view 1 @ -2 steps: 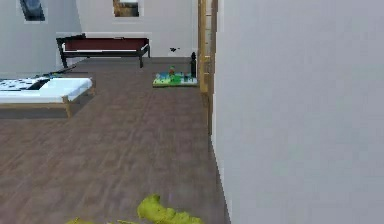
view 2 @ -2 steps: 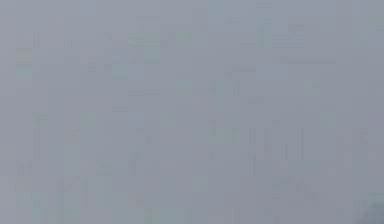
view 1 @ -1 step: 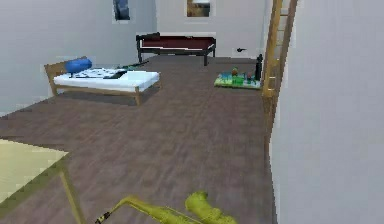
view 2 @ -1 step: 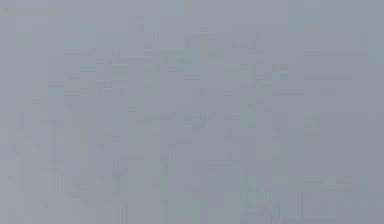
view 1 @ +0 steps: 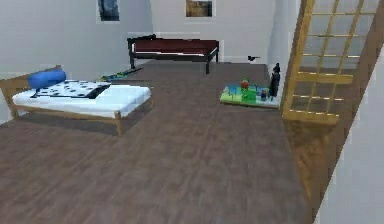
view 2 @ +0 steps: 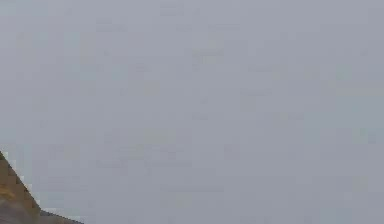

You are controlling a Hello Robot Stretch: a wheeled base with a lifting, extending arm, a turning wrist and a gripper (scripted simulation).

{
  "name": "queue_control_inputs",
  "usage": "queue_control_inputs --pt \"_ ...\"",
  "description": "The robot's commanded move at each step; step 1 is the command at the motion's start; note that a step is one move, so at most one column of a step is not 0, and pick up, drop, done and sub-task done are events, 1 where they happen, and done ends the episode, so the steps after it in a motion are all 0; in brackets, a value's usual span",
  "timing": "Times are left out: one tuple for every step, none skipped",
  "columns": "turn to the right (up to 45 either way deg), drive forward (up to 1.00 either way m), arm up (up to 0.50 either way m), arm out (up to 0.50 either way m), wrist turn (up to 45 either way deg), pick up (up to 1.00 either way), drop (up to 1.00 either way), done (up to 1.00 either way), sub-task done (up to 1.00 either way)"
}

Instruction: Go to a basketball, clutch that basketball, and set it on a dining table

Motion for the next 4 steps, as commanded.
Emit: queue_control_inputs --pt "9.0 0.00 0.00 0.00 0.0 0.00 0.00 0.00 0.00" --pt "0.0 1.00 0.00 0.00 0.0 0.00 0.00 0.00 0.00" --pt "0.0 0.75 0.00 0.00 0.0 0.00 0.00 0.00 0.00" --pt "45.0 0.00 0.00 0.00 0.0 0.00 0.00 0.00 0.00"
